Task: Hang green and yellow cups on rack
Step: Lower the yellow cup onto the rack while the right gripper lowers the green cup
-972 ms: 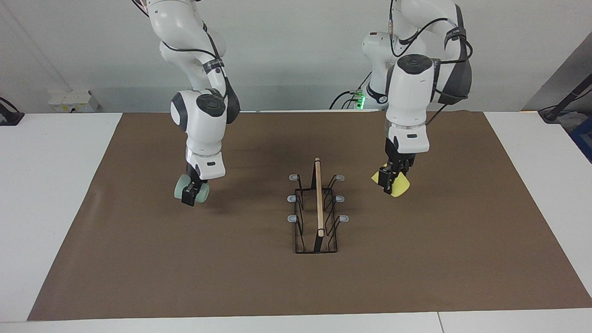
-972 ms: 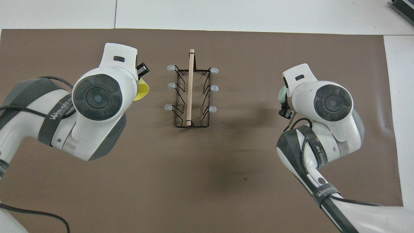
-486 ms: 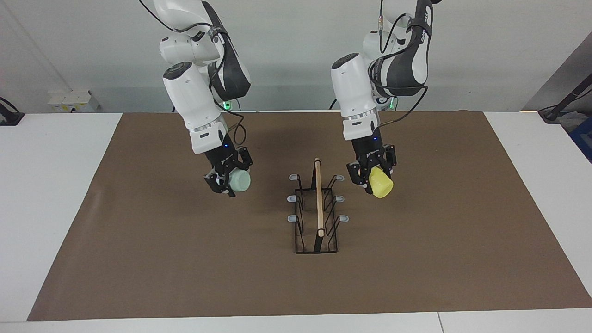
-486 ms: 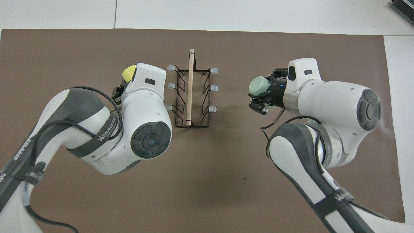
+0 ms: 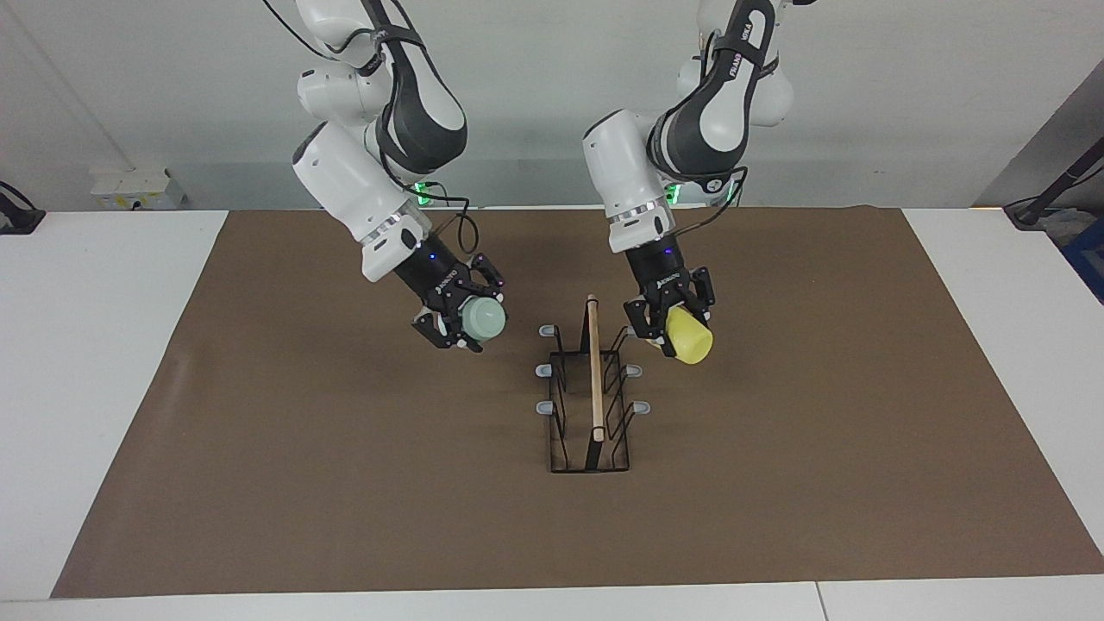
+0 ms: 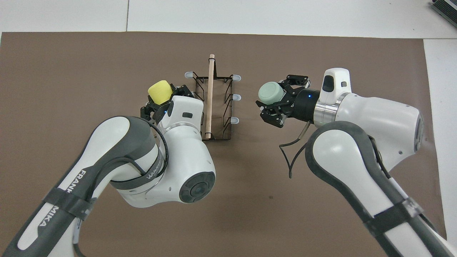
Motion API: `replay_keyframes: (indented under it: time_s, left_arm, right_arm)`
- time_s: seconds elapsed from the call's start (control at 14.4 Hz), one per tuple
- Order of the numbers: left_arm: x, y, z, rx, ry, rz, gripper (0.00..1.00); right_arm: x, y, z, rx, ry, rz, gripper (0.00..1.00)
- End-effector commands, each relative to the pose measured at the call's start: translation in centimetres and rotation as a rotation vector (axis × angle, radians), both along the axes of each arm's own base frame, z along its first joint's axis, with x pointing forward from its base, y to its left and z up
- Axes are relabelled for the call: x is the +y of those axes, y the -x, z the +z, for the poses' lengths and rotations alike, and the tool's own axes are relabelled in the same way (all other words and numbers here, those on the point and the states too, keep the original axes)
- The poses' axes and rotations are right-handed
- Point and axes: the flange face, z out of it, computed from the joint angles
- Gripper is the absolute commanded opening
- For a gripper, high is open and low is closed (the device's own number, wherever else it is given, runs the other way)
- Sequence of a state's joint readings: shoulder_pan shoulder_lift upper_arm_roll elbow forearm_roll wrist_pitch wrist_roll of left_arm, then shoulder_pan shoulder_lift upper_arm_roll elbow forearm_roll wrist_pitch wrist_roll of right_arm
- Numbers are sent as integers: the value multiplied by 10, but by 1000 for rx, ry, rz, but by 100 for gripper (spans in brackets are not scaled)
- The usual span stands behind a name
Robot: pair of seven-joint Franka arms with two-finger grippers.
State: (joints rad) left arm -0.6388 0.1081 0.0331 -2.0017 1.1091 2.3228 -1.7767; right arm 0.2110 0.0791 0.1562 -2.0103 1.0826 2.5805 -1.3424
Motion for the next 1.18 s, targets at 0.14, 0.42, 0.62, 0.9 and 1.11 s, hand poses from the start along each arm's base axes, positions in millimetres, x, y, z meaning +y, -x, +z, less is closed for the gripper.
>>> replay_keyframes:
  time_s: [0.14, 0.42, 0.62, 0.9, 1.11]
  left_arm:
    - [-13, 31, -27, -37, -51, -38, 0]
    - [-28, 47, -31, -65, -35, -5, 0]
    - [-37, 58, -29, -67, -38, 5, 76]
    - [-40, 57, -25, -41, -24, 25, 100]
    - [-37, 48, -3, -3, -31, 11, 100]
  right_arm:
    - [28, 22, 10, -117, -187, -27, 0]
    - [44, 38, 9, -217, -288, -25, 0]
    - [50, 40, -1, -288, -360, -33, 0]
    - [56, 50, -28, -331, -421, -30, 0]
    - [60, 56, -52, -354, -435, -54, 0]
